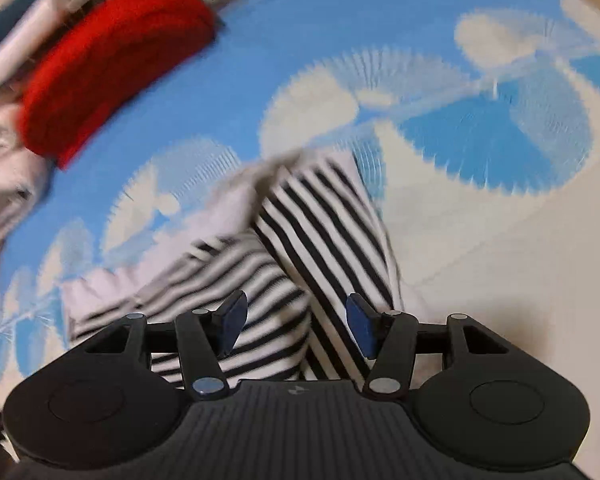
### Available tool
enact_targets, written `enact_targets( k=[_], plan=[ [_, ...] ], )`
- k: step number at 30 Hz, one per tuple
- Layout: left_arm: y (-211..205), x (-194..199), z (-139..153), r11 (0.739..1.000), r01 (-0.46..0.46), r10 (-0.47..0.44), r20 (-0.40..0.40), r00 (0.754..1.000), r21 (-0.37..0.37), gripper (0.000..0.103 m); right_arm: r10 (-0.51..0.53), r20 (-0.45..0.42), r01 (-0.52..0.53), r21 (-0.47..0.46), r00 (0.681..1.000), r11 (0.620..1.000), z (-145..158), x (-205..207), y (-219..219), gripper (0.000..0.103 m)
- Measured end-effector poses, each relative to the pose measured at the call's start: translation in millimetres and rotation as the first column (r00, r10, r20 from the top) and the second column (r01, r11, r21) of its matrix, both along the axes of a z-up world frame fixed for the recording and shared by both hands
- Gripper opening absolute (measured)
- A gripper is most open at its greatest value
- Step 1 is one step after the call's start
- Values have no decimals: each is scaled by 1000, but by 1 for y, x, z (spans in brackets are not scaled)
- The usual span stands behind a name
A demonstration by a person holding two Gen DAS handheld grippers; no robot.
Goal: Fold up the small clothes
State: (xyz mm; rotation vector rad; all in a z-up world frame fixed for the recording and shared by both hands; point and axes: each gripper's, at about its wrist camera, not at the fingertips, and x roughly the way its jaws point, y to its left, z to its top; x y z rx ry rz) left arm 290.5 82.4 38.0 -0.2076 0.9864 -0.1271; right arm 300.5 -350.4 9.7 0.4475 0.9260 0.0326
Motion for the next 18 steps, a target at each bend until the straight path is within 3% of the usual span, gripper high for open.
enact_targets(
  k=[4,6,9,12,16,18],
  plan=[
    [13,-47,45,1000,1,-1,153,988,2,47,4,183,5,-48,983,999,53,-54,-10,57],
    [25,-79,57,999,-25,30,174,984,-31,47,-29,235,34,-17,972,999,72,-88,-18,57],
    [34,-125,65,999,-46,49,151,987,-23,47,28,290,-22,-26,957,999,84,-141,-25,58],
    [35,-175,58,1000,-23,22,113,993,9,49,67,274,-48,-78,959,996,70,-197,-37,60],
    [33,-227,28,1000,-18,18,54,998,7,57,9,183,2,-62,983,998,34,-243,-56,61],
    [26,-244,8,997,-61,57,74,996,48,57,-21,157,36,-92,987,995,9,-261,-57,61]
  ],
)
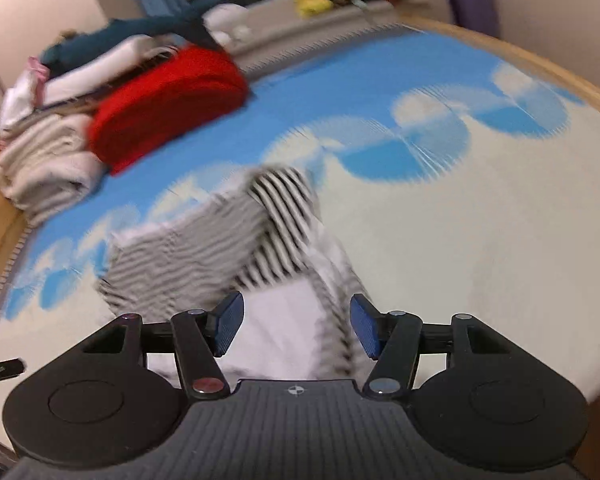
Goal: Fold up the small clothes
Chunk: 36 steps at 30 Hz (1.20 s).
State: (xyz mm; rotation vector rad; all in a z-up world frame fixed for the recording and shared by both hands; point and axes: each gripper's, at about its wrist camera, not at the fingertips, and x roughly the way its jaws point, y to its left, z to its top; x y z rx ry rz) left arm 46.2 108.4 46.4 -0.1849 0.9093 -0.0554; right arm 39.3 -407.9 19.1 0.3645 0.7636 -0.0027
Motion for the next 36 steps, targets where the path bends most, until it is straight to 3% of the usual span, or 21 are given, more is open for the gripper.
enact_targets(
  k=[3,5,6,7,9,12,15,18,21,23,24,25,26,27,32,34,36],
  plan=[
    [0,-12,-31,997,-60,62,-33,998,58,61,-37,-112,35,-23,993,999,-38,-12,0,61],
    [7,-9,-44,993,-113,116,-103,988,30,64,-52,-167,64,67,985,996,-53,-12,-4,61],
    [11,-8,-49,992,-129,128,-123,984,0,72,-44,-176,61,93,983,994,-57,-12,-3,61],
    [13,-8,-53,990,-137,133,-139,981,-21,79,-32,-184,49,92,982,995,-61,-9,-1,61],
    [14,-8,-60,990,-139,133,-173,976,-21,83,-29,-201,42,56,979,998,-68,-6,5,62],
    [14,-8,-73,990,-144,142,-221,965,7,83,-25,-260,44,68,965,997,-84,-2,8,65],
    [15,-7,-85,987,-159,149,-265,953,-16,83,-31,-316,60,82,948,995,-99,-1,9,65],
    [12,-6,-94,987,-153,130,-292,948,-56,83,-47,-330,77,78,943,994,-105,-2,10,65],
    [7,-5,-99,990,-136,121,-304,945,-27,83,-49,-325,78,75,944,994,-106,-5,12,65],
    [6,-7,-101,993,-119,119,-309,944,19,72,-45,-319,69,67,947,995,-107,-6,13,64],
    [6,-8,-100,993,-113,121,-307,944,43,45,-41,-316,64,63,948,996,-107,-6,13,61],
    [8,-10,-98,993,-109,118,-308,944,46,19,-33,-311,57,69,950,996,-107,-7,13,43],
    [13,-13,-95,993,-119,113,-314,942,2,13,-21,-303,50,90,953,995,-107,-7,13,17],
    [18,-17,-91,989,-145,126,-312,942,-38,12,-17,-292,51,107,956,993,-105,-8,11,11],
    [31,-35,-69,983,-173,152,-256,955,-60,8,-57,-272,86,99,961,991,-87,-20,1,9],
    [33,-34,-77,982,-188,175,-300,938,-13,8,-81,-311,114,89,947,989,-93,-20,-2,9],
    [44,-30,-88,970,-225,176,-366,914,-96,17,-88,-344,131,105,935,986,-100,-17,-5,14]
  ],
)
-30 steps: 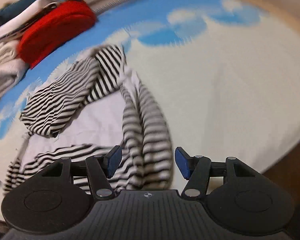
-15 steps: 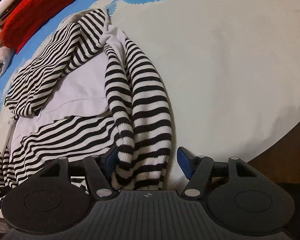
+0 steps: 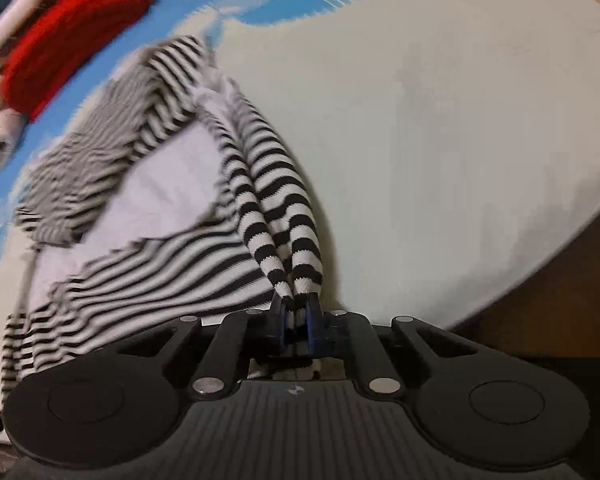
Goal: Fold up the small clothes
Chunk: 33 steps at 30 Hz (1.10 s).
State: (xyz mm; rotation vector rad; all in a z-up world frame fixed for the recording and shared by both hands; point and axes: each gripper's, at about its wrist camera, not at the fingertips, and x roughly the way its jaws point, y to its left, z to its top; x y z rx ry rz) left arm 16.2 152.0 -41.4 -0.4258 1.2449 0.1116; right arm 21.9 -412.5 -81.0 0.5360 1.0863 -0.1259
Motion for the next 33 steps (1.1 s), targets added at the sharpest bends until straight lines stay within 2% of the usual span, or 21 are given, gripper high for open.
enact_targets(
  k=[2,4,6,9,11,15,17,18,19,20,21,23,24,26,28,29,31,33],
  plan=[
    [14,0,2,992,-70,73,25,997,-102,29,-10,-6,10,15,1000,1000,-2,2,0,28],
    [22,0,11,987,-108,117,70,991,-118,57,-6,-2,6,-6,1000,1000,0,2,1,40],
    [23,0,16,985,-118,131,100,986,-125,62,-5,0,5,-8,1000,1000,0,2,2,41],
    [16,7,12,983,-83,99,94,991,-165,65,-9,-8,9,-3,1000,1000,-2,4,1,43],
    [6,11,6,989,-41,52,77,996,-143,65,-1,-16,0,-9,1000,1000,-4,4,2,43],
    [-9,14,-5,999,14,-12,32,999,-51,65,24,-18,-25,-26,1000,999,-4,5,7,43],
    [-10,13,-12,1000,17,-16,13,1000,-26,61,32,-17,-33,-34,999,999,-4,5,9,43],
    [-9,13,-11,1000,18,-17,15,1000,-16,51,35,-15,-35,-36,999,999,-4,5,9,43],
    [-9,12,-11,1000,25,-25,19,1000,-6,28,38,-14,-39,-39,999,999,-4,5,10,43],
    [-9,12,-11,999,34,-34,21,999,-11,17,43,-13,-43,-42,999,998,-4,5,10,43],
    [-8,11,-10,999,33,-33,27,999,-25,12,51,-11,-52,-44,999,998,-4,4,11,41],
    [-9,8,-5,999,30,-29,47,998,-11,11,77,6,-76,-32,997,997,-3,4,12,16],
    [-8,7,-2,1000,25,-24,55,998,-6,11,84,16,-83,-30,996,996,-1,4,13,14],
    [-4,4,0,1000,3,-1,59,998,-27,12,94,31,-92,-52,995,994,3,3,15,13],
    [-2,3,1,999,-10,12,55,998,-46,18,85,22,-84,-45,996,995,2,4,14,14],
    [-3,5,-1,999,-6,8,47,999,-49,19,77,13,-77,-41,997,996,0,4,13,17],
    [-6,6,-5,999,10,-8,29,1000,-51,27,75,-7,-75,-28,997,997,-3,5,12,24],
    [-7,6,-7,999,16,-15,21,1000,-36,28,86,-19,-86,-28,996,996,-5,6,14,27]
  ],
)
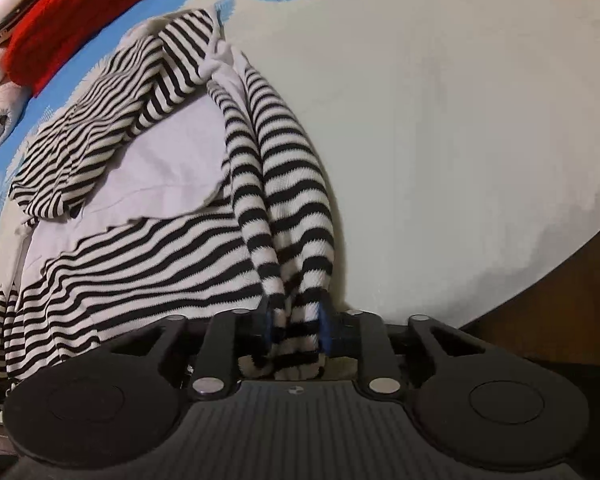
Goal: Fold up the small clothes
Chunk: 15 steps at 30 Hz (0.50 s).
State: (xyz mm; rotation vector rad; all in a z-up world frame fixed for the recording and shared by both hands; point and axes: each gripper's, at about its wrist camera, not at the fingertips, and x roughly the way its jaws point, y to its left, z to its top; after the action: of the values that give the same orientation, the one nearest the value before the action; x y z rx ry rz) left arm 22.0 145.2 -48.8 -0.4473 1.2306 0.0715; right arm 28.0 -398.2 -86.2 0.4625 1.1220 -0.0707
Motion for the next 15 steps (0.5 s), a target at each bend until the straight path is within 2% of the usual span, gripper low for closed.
enact_targets(
  k=[4,15],
  plan=[
    [2,1,-2,1000,-21,21,-6,1000,-5,28,15,3,-15,-19,1000,1000,1,0,4,28],
    [-2,1,-2,1000,-7,7,-2,1000,19,28,28,7,-28,-24,1000,999,0,-1,3,28]
  ],
)
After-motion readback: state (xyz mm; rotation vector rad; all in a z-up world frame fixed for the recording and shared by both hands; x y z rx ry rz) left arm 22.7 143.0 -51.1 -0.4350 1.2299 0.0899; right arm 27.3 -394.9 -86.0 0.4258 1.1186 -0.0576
